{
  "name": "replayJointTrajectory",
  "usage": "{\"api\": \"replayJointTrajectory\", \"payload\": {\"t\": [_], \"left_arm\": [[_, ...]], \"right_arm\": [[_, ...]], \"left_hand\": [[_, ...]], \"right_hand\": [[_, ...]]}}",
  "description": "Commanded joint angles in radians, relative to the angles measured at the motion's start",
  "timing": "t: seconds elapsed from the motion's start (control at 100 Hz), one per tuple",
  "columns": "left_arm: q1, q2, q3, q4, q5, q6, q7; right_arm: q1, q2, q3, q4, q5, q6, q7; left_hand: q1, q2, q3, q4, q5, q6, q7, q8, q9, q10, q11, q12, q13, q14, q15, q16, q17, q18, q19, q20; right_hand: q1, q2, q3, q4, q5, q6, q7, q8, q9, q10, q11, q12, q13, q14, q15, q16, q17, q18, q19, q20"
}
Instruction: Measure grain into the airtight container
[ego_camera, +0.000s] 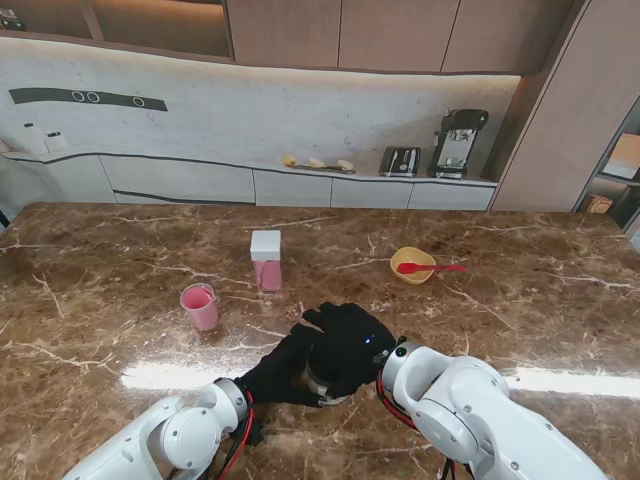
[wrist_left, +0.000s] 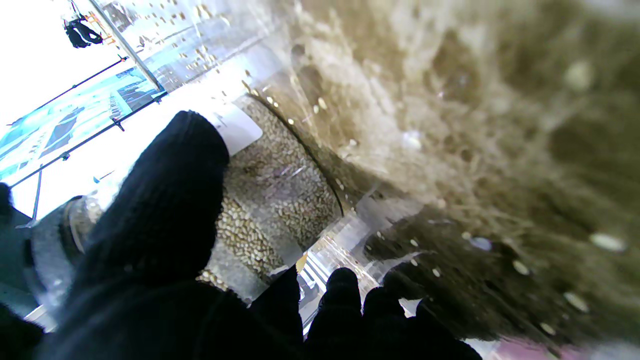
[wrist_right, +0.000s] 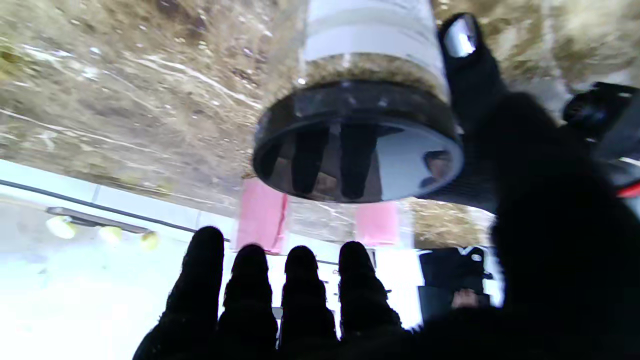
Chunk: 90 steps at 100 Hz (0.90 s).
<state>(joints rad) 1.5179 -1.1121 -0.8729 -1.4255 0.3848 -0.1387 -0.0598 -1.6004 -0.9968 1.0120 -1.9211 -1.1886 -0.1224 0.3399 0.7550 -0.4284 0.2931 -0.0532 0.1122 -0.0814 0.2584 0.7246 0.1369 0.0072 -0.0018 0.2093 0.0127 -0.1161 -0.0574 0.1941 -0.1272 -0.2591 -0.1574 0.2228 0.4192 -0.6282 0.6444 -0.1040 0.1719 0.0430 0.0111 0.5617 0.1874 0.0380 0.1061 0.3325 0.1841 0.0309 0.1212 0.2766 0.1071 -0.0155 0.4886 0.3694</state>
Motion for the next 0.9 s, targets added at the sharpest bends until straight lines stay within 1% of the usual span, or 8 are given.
{"api": "replayJointTrajectory", "payload": {"t": [0.0, 0.14, 0.21, 0.31, 0.37, 0.56, 0.62, 0.89], "left_arm": [[0.016, 0.003, 0.009, 0.022, 0.002, 0.01, -0.011], [0.014, 0.003, 0.009, 0.022, 0.002, 0.01, -0.013], [0.014, 0.004, 0.009, 0.022, 0.003, 0.01, -0.013], [0.015, 0.004, 0.008, 0.02, 0.004, 0.011, -0.016], [0.015, 0.005, 0.007, 0.019, 0.005, 0.012, -0.018], [0.017, 0.005, 0.006, 0.018, 0.007, 0.012, -0.017], [0.017, 0.006, 0.006, 0.019, 0.007, 0.011, -0.018], [0.015, 0.006, 0.005, 0.02, 0.009, 0.007, -0.017]], "right_arm": [[-0.006, -0.009, -0.01, 0.019, -0.02, 0.033, 0.033], [0.009, -0.015, -0.042, 0.05, -0.067, 0.104, -0.023], [0.016, -0.018, -0.052, 0.066, -0.045, 0.118, -0.054], [0.017, -0.012, -0.033, 0.059, 0.024, 0.039, -0.017], [0.022, 0.0, -0.015, 0.037, 0.116, -0.012, 0.103], [0.017, 0.004, 0.001, 0.025, 0.12, -0.036, 0.126], [0.011, -0.002, -0.002, 0.032, 0.072, -0.022, 0.071], [0.034, -0.011, -0.047, 0.066, -0.034, 0.068, 0.005]], "left_hand": [[0.05, 0.08, 0.079, 0.006, 0.007, -0.08, 0.034, 0.003, -0.024, -0.02, 0.0, 0.007, 0.025, 0.135, 0.063, 0.023, 0.104, 0.192, 0.196, 0.036], [0.051, 0.079, 0.08, 0.006, 0.008, -0.08, 0.035, 0.003, -0.024, -0.02, 0.0, 0.008, 0.024, 0.135, 0.063, 0.023, 0.103, 0.193, 0.196, 0.036], [0.051, 0.08, 0.08, 0.006, 0.007, -0.078, 0.034, 0.003, -0.025, -0.018, 0.0, 0.008, 0.025, 0.134, 0.063, 0.023, 0.104, 0.191, 0.196, 0.036], [0.05, 0.079, 0.08, 0.005, 0.009, -0.077, 0.036, 0.003, -0.024, -0.019, 0.0, 0.008, 0.025, 0.135, 0.063, 0.024, 0.104, 0.193, 0.196, 0.036], [0.049, 0.08, 0.079, 0.005, 0.009, -0.077, 0.037, 0.004, -0.025, -0.021, -0.001, 0.007, 0.025, 0.136, 0.063, 0.024, 0.104, 0.192, 0.196, 0.037], [0.049, 0.079, 0.08, 0.006, 0.007, -0.077, 0.037, 0.003, -0.025, -0.019, -0.001, 0.005, 0.025, 0.136, 0.064, 0.025, 0.103, 0.193, 0.197, 0.038], [0.049, 0.078, 0.081, 0.006, 0.007, -0.076, 0.036, 0.002, -0.024, -0.02, 0.0, 0.006, 0.025, 0.136, 0.064, 0.026, 0.104, 0.192, 0.197, 0.038], [0.048, 0.08, 0.082, 0.006, 0.008, -0.076, 0.037, 0.002, -0.024, -0.02, -0.001, 0.005, 0.025, 0.136, 0.064, 0.026, 0.103, 0.193, 0.197, 0.038]], "right_hand": [[-0.082, 0.008, -0.032, 0.039, 0.027, 0.049, 0.049, 0.05, 0.037, 0.009, 0.043, 0.053, 0.086, 0.002, 0.062, 0.069, 0.057, 0.008, 0.085, 0.068], [-0.152, -0.003, 0.028, 0.032, 0.184, 0.054, 0.244, 0.12, 0.262, -0.016, 0.246, 0.236, 0.537, -0.051, 0.493, 0.392, 0.469, 0.016, 0.58, 0.31], [0.05, -0.002, -0.036, 0.054, 0.3, 0.017, 0.329, 0.128, 0.393, -0.013, 0.322, 0.279, 0.71, -0.08, 0.67, 0.479, 0.629, -0.022, 0.816, 0.295], [0.179, -0.1, 0.457, 0.01, 0.241, -0.05, 0.179, 0.03, 0.292, -0.029, 0.164, 0.128, 0.464, 0.028, 0.191, 0.172, 0.407, 0.055, 0.451, 0.074], [0.206, -0.12, 0.488, 0.009, 0.15, -0.086, 0.065, -0.03, 0.168, -0.024, 0.059, 0.046, 0.208, 0.076, 0.007, 0.028, 0.226, 0.056, 0.215, -0.012], [0.109, -0.062, 0.12, 0.002, -0.01, -0.104, -0.028, -0.079, -0.033, 0.024, -0.06, -0.055, -0.077, 0.071, -0.066, -0.069, -0.012, 0.039, -0.019, -0.061], [0.031, -0.002, -0.04, 0.026, -0.003, -0.056, -0.021, -0.058, -0.004, 0.025, -0.039, -0.044, -0.022, 0.066, -0.034, -0.051, 0.023, 0.04, 0.007, -0.036], [-0.033, -0.013, -0.031, 0.035, 0.238, -0.035, 0.275, 0.155, 0.285, -0.036, 0.279, 0.278, 0.475, -0.036, 0.449, 0.362, 0.414, 0.041, 0.427, 0.202]]}}
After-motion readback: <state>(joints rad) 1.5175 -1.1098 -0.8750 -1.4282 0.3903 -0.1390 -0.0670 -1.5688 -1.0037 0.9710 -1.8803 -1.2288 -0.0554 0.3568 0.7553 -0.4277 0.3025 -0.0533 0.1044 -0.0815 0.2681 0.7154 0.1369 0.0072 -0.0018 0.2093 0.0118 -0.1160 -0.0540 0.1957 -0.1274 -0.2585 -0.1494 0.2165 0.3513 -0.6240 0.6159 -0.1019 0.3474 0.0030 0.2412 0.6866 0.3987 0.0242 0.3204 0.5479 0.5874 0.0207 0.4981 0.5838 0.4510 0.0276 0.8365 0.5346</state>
